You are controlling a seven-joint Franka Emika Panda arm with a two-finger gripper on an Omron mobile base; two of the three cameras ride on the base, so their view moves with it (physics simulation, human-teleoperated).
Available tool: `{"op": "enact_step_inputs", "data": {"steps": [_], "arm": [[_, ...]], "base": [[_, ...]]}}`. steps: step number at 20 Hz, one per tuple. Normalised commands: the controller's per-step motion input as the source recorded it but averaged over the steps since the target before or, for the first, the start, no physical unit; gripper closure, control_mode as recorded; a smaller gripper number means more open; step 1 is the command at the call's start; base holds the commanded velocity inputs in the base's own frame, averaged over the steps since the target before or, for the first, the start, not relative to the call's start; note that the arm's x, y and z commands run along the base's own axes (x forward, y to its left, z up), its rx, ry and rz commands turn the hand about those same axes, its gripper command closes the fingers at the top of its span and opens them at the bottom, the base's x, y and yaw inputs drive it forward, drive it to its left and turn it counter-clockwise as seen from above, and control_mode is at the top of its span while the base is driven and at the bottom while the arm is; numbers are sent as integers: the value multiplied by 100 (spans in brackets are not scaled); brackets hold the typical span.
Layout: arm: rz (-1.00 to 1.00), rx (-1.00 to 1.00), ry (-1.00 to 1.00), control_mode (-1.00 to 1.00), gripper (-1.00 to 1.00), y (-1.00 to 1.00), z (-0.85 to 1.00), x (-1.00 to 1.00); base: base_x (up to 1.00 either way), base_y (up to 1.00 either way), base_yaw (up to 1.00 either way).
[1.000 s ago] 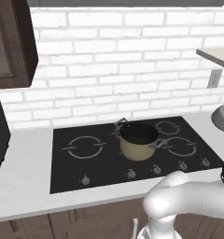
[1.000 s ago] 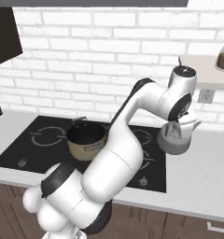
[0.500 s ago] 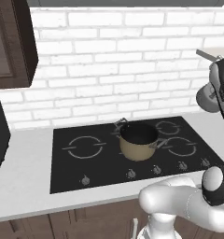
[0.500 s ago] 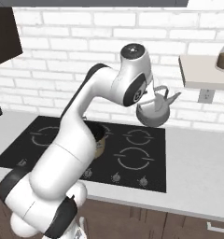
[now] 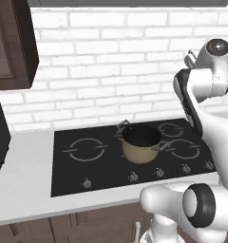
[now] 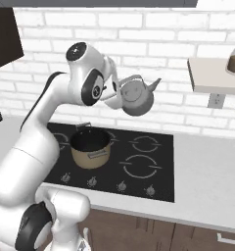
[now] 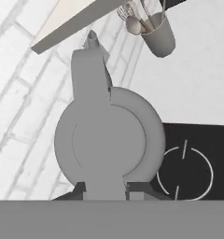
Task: Pick the kettle from the counter and place it on a stove burner. Then turn the burner on.
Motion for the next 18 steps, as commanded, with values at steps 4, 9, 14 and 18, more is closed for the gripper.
{"op": "enact_step_inputs", "data": {"steps": [4,9,14,18], "arm": [[-4,-5,0,-100,100,100,26,25],[-3,-3,0,-100,100,100,25,23],[0,-1,0,-100,100,100,15,27],[7,0,6,-100,100,100,0,21]], "base": [[0,0,0],[0,0,0],[0,0,0],[0,0,0]]}}
